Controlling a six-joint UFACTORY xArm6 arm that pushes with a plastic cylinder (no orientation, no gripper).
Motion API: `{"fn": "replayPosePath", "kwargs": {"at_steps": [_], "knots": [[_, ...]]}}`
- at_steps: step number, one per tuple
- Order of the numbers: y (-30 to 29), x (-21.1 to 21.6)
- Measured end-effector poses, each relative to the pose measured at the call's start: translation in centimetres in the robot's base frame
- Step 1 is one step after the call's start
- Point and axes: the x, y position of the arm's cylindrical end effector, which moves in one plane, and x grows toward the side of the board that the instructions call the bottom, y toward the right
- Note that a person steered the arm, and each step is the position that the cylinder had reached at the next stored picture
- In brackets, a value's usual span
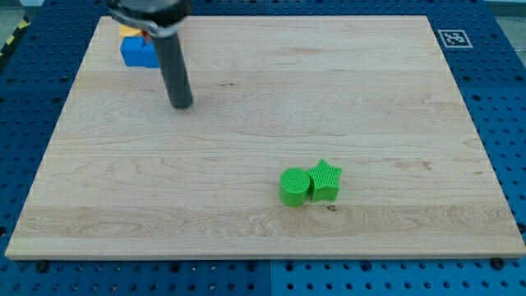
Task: Push the green circle to the center of the board
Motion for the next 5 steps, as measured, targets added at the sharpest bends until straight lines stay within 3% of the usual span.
{"fn": "replayPosePath", "kwargs": {"at_steps": [2,3,5], "knots": [[5.4,11.8],[8.3,14.5],[13.2,13.5]]}}
